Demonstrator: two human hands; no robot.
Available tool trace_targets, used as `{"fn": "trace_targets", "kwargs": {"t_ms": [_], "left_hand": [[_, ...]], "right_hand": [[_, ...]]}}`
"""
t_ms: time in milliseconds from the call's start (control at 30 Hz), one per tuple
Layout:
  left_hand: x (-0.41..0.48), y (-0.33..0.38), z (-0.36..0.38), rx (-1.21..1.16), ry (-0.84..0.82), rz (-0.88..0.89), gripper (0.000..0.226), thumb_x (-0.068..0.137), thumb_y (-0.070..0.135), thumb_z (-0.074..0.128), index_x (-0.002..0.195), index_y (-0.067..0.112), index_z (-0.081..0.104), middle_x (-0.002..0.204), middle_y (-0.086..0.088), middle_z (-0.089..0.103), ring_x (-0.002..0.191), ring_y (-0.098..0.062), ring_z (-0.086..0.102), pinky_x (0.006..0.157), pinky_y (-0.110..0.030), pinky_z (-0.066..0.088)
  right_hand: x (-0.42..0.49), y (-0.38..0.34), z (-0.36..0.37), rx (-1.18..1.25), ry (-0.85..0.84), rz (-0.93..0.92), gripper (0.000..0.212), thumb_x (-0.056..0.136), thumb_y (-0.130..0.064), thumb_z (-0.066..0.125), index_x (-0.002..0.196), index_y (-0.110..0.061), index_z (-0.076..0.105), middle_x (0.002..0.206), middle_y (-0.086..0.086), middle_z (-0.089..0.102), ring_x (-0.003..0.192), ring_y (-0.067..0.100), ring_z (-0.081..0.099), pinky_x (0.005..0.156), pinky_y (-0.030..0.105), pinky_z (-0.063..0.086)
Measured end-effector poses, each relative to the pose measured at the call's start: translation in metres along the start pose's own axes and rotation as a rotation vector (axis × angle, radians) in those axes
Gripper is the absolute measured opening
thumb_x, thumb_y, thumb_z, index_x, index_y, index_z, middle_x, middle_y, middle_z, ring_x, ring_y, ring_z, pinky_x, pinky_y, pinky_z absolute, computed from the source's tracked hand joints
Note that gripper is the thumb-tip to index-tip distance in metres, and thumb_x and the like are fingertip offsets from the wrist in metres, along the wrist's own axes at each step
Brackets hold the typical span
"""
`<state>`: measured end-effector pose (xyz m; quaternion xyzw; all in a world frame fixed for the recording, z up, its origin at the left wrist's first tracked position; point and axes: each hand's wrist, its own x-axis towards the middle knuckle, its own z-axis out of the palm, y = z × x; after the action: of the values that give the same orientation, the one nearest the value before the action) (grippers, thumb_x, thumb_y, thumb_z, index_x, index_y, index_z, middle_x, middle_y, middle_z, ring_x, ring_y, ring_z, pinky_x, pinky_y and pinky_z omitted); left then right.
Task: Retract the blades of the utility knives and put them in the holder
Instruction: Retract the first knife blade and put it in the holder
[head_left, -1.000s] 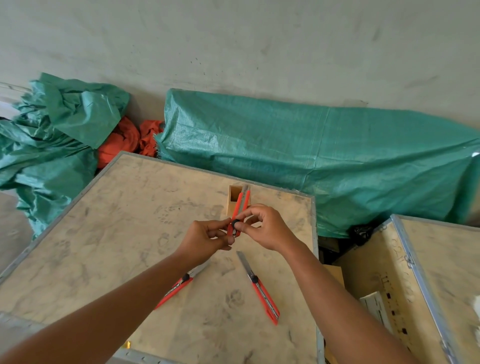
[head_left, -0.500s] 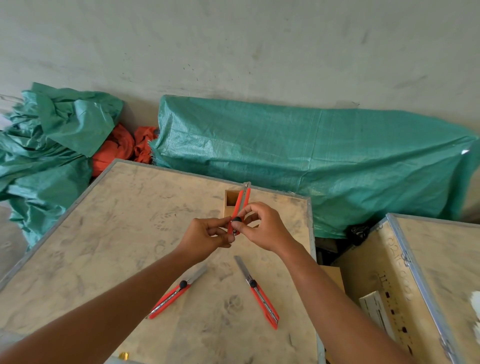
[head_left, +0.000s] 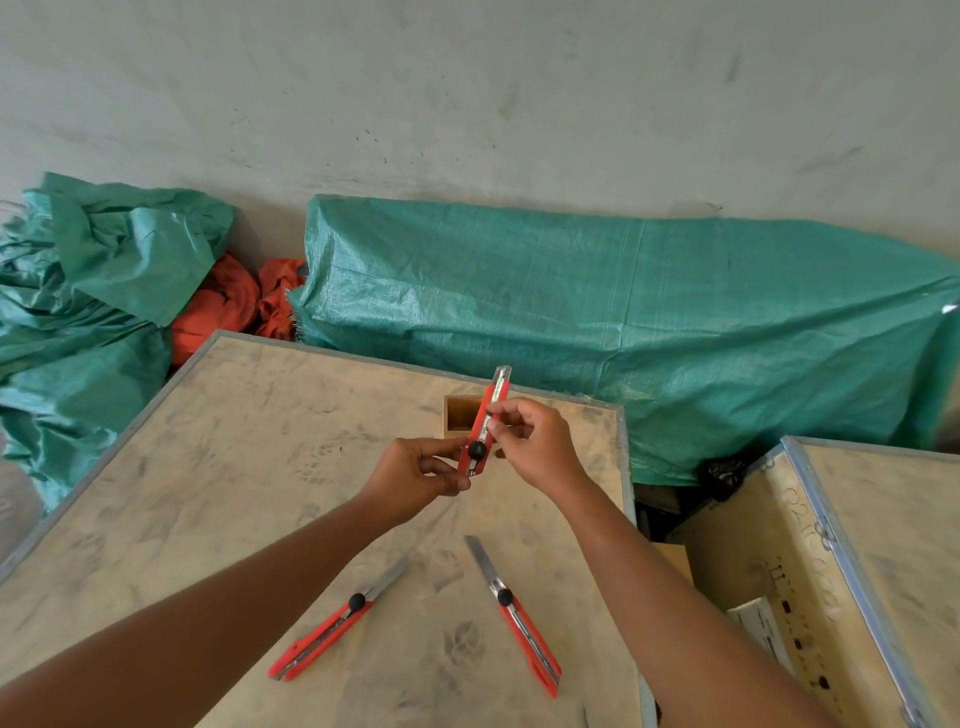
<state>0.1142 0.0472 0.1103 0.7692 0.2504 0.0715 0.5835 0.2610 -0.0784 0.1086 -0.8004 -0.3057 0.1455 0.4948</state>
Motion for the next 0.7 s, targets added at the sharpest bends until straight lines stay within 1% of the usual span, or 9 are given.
{"fn": "trace_targets", "kwargs": {"t_ms": [67, 167, 233, 300, 367, 433, 500, 600, 700], "left_hand": [[0.019, -0.005, -0.002, 0.108, -0.014, 0.009, 0.056, 0.075, 0.012, 0.084, 0.126, 0.025, 0.066, 0.109, 0.007, 0.075, 0.085, -0.007, 0.074, 0.078, -0.016, 0.055], [0.055, -0.020, -0.008, 0.267, 0.010, 0.020, 0.063, 0.071, 0.024, 0.087, 0.129, 0.024, 0.064, 0.124, 0.006, 0.068, 0.100, -0.006, 0.068, 0.090, -0.026, 0.054], [0.080, -0.031, -0.012, 0.368, 0.049, 0.004, 0.065, 0.073, 0.023, 0.086, 0.133, 0.021, 0.060, 0.136, 0.001, 0.061, 0.115, -0.016, 0.062, 0.098, -0.032, 0.051], [0.105, -0.040, -0.016, 0.470, 0.054, -0.015, 0.071, 0.076, 0.021, 0.084, 0.140, 0.020, 0.053, 0.146, -0.002, 0.052, 0.127, -0.023, 0.054, 0.106, -0.040, 0.048], [0.128, -0.050, -0.016, 0.577, 0.023, -0.035, 0.077, 0.080, 0.023, 0.081, 0.147, 0.020, 0.043, 0.152, -0.005, 0.044, 0.134, -0.027, 0.047, 0.110, -0.042, 0.043], [0.145, -0.060, -0.013, 0.622, -0.015, -0.072, 0.083, 0.081, 0.026, 0.079, 0.151, 0.018, 0.035, 0.154, -0.008, 0.039, 0.133, -0.029, 0.047, 0.110, -0.042, 0.044], [0.158, -0.068, -0.010, 0.620, -0.046, -0.106, 0.081, 0.083, 0.024, 0.078, 0.150, 0.015, 0.034, 0.153, -0.010, 0.041, 0.126, -0.027, 0.054, 0.104, -0.038, 0.049], [0.166, -0.074, -0.005, 0.627, -0.086, -0.086, 0.063, 0.085, 0.017, 0.076, 0.141, 0.013, 0.048, 0.144, -0.011, 0.050, 0.111, -0.025, 0.063, 0.091, -0.031, 0.051], [0.169, -0.081, -0.003, 0.635, -0.085, -0.056, 0.055, 0.084, 0.013, 0.076, 0.135, 0.014, 0.056, 0.141, -0.009, 0.053, 0.107, -0.024, 0.064, 0.086, -0.024, 0.049]], "right_hand": [[0.018, 0.006, 0.002, -0.021, 0.013, 0.022, 0.024, 0.091, -0.011, 0.072, 0.113, -0.021, 0.073, 0.107, 0.001, 0.076, 0.094, 0.014, 0.072, 0.085, 0.038, 0.063], [0.047, 0.017, 0.006, -0.036, 0.061, 0.030, 0.024, 0.089, -0.007, 0.073, 0.107, -0.022, 0.076, 0.099, -0.004, 0.075, 0.087, 0.010, 0.072, 0.080, 0.033, 0.063], [0.065, 0.026, 0.010, -0.067, 0.109, 0.027, 0.023, 0.088, -0.004, 0.073, 0.103, -0.020, 0.077, 0.098, -0.004, 0.075, 0.083, 0.008, 0.069, 0.078, 0.026, 0.061], [0.081, 0.036, 0.017, -0.087, 0.156, 0.031, 0.023, 0.086, 0.000, 0.074, 0.101, -0.018, 0.078, 0.101, 0.001, 0.078, 0.082, 0.008, 0.069, 0.077, 0.020, 0.058], [0.094, 0.045, 0.025, -0.101, 0.180, 0.046, 0.022, 0.086, 0.000, 0.074, 0.101, -0.017, 0.079, 0.103, 0.005, 0.079, 0.086, 0.013, 0.071, 0.080, 0.024, 0.060], [0.104, 0.055, 0.034, -0.130, 0.192, 0.046, 0.021, 0.087, -0.002, 0.074, 0.102, -0.016, 0.080, 0.105, 0.006, 0.079, 0.091, 0.018, 0.073, 0.085, 0.031, 0.060], [0.111, 0.064, 0.042, -0.165, 0.189, 0.047, 0.021, 0.087, -0.002, 0.073, 0.103, -0.015, 0.080, 0.105, 0.007, 0.079, 0.094, 0.020, 0.073, 0.087, 0.032, 0.059], [0.116, 0.075, 0.052, -0.207, 0.168, 0.031, 0.022, 0.087, -0.003, 0.073, 0.104, -0.014, 0.079, 0.105, 0.007, 0.079, 0.093, 0.021, 0.073, 0.088, 0.035, 0.060], [0.117, 0.082, 0.059, -0.229, 0.148, 0.041, 0.023, 0.087, -0.004, 0.073, 0.108, -0.012, 0.078, 0.108, 0.010, 0.079, 0.096, 0.022, 0.073, 0.091, 0.035, 0.059]]}}
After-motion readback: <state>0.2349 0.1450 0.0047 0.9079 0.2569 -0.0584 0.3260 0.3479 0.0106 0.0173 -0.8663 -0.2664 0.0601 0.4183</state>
